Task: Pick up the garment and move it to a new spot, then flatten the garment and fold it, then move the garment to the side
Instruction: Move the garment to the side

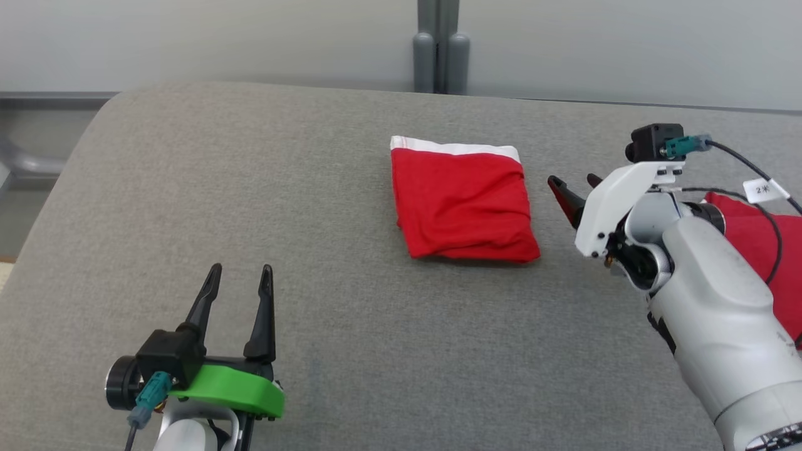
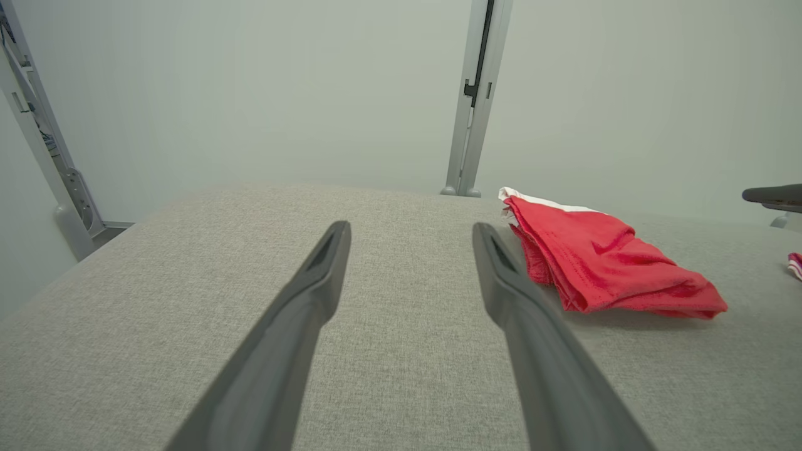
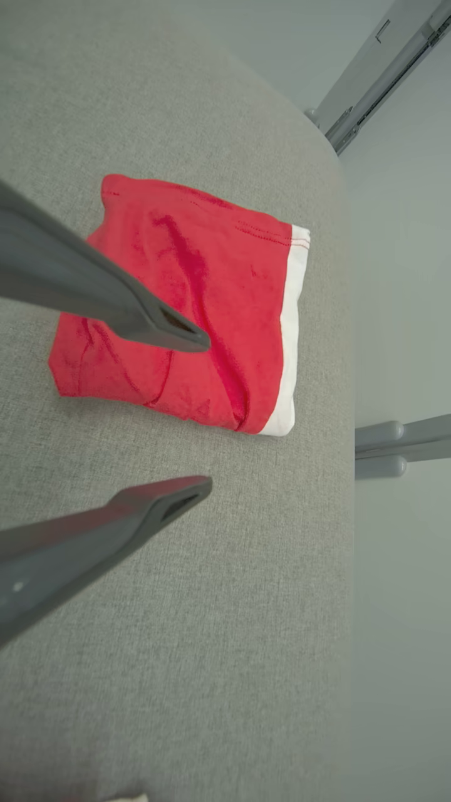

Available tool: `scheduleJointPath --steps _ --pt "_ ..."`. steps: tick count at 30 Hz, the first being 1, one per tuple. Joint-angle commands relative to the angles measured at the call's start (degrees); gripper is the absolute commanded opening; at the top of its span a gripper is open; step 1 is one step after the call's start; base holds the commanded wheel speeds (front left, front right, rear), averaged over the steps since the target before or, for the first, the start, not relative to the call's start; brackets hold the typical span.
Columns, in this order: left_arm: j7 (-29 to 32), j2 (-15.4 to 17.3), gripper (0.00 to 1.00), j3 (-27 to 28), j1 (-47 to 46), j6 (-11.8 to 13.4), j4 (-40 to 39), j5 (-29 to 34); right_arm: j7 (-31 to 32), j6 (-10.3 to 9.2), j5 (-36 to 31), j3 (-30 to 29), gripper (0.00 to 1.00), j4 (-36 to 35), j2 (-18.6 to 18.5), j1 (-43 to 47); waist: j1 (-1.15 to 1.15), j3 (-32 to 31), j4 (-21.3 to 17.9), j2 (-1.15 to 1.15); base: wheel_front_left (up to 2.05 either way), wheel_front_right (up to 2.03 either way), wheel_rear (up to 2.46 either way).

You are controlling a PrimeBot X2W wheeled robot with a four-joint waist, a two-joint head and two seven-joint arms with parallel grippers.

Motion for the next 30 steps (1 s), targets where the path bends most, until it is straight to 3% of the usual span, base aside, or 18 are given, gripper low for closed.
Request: scheduleJointPath --steps 1,7,13,25,26,27,28,30 --pt "-0.1 0.0 1.0 -0.5 -1.3 -0.1 0.2 -0.7 1.8 0.0 -0.1 -0.6 1.0 2.5 -0.1 -2.6 0.0 2.4 4.5 0.0 0.0 0.0 0.0" --pt "-0.1 -0.1 1.0 -3.2 -3.0 0.6 0.6 -2.5 8.9 0.0 0.2 -2.8 1.0 14.0 -1.3 -8.9 0.0 4.7 9.7 0.0 0.0 0.0 0.0" --pt "-0.1 -0.1 1.0 -5.1 -4.0 1.4 0.6 -4.2 12.0 0.0 0.5 -5.0 1.0 22.2 -2.1 -12.6 0.0 6.9 12.9 0.0 0.0 0.0 0.0" --pt "-0.1 -0.1 1.0 -6.4 -4.8 2.4 0.5 -4.8 11.4 0.0 0.6 -6.0 1.0 28.3 -1.4 -12.8 0.0 8.6 14.1 0.0 0.0 0.0 0.0" --pt "-0.1 -0.1 1.0 -6.4 -4.9 2.4 0.5 -4.8 11.0 0.01 1.0 -5.9 0.45 27.9 -1.0 -12.6 0.0 8.7 13.9 0.0 0.0 0.0 0.0" --pt "-0.1 -0.1 1.0 -6.4 -5.0 2.4 0.6 -4.7 10.7 0.02 1.2 -5.7 0.09 27.5 -0.7 -12.4 0.0 8.6 13.7 0.0 0.0 0.0 0.0" --pt "-0.1 -0.1 1.0 -6.3 -5.0 2.4 0.6 -4.6 10.3 0.02 1.5 -5.4 0.0 27.0 -0.5 -12.1 0.0 8.4 13.4 0.0 0.0 0.0 0.0" --pt "-0.1 -0.1 1.0 -6.3 -4.9 2.3 0.8 -4.1 9.6 0.01 2.0 -4.7 0.0 25.9 -0.5 -11.8 0.0 8.0 12.9 0.0 0.0 0.0 0.0"
